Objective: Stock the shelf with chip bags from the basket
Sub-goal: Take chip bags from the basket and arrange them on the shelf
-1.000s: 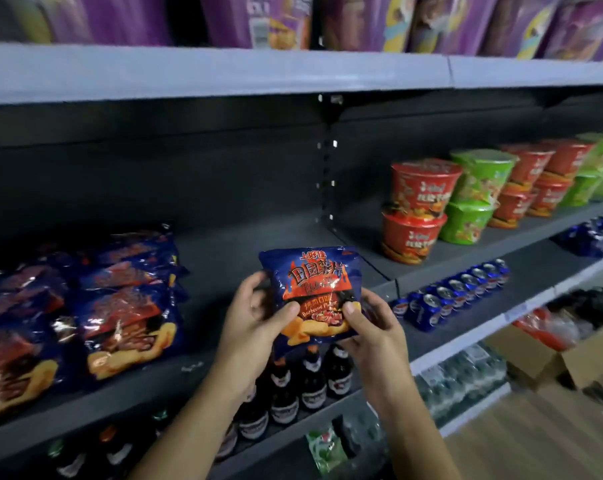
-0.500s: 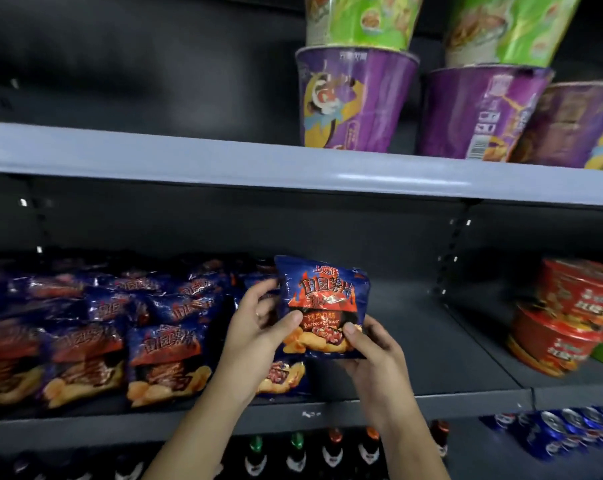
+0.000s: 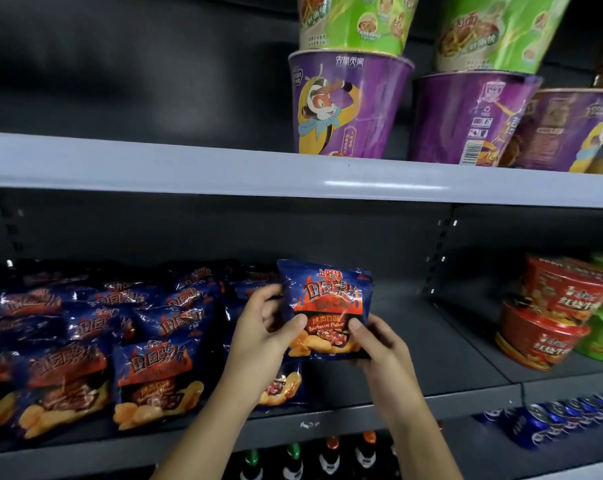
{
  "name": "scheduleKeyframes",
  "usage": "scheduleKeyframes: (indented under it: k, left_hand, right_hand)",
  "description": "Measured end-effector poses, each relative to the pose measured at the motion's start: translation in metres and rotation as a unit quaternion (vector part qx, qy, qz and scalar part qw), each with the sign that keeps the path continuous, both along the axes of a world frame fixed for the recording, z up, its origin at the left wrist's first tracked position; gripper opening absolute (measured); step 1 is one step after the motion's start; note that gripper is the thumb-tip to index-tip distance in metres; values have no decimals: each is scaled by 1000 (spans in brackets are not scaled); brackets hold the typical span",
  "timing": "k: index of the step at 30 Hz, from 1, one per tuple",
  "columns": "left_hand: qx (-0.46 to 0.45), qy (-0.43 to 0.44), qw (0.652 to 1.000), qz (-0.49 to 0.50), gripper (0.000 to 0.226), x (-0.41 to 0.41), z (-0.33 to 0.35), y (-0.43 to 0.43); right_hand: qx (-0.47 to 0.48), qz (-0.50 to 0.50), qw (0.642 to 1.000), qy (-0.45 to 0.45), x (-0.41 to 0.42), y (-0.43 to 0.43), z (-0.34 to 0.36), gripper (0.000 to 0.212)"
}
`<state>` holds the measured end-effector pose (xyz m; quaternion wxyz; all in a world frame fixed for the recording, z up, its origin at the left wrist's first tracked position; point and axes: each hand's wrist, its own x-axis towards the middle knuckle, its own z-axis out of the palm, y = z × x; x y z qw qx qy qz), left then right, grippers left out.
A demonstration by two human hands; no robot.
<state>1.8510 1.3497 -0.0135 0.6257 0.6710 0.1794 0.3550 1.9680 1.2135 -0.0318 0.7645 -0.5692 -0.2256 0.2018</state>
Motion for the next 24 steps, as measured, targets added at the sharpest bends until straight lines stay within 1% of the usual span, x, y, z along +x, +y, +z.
scheduleKeyframes:
  k: [3, 5, 7, 9, 12, 13, 15, 16, 18, 21, 24]
  left_hand:
    - [49, 50, 997, -21, 49, 22, 10, 1]
    - [79, 87, 992, -37, 48, 42, 16, 7]
    - [109, 127, 985, -41, 42, 62, 22, 13]
    - [140, 171, 975, -34, 36, 82, 27, 21]
    - [180, 204, 962, -7, 22, 106, 35, 36]
    - [192, 228, 954, 0, 23, 113, 39, 41]
    - [205, 289, 935, 14, 35, 125, 43, 49]
    - [205, 317, 926, 14, 37, 131, 44, 54]
    - [211, 358, 910, 5, 28, 143, 44, 63]
    - [243, 421, 874, 12, 39, 162, 37, 76]
    - [252, 460, 851, 33, 41, 175, 27, 86]
  right_hand:
    - [-20, -35, 999, -25, 14, -4, 6, 20]
    - [-24, -65, 997, -31, 29, -2, 7, 14]
    - [-28, -92, 995, -33, 45, 5, 6, 12]
    - [-28, -118, 992, -27, 63, 14, 3, 12]
    - [-40, -130, 990, -38, 90, 31, -5, 17]
    - [-49, -128, 990, -44, 101, 38, -9, 17]
    - [-76, -125, 988, -55, 122, 51, -19, 17]
    - [-94, -126, 986, -60, 132, 57, -25, 17]
    - [-124, -122, 983, -64, 149, 68, -33, 17]
    - [-150, -113, 980, -59, 163, 81, -45, 12]
    - [-190, -105, 974, -63, 169, 90, -57, 14]
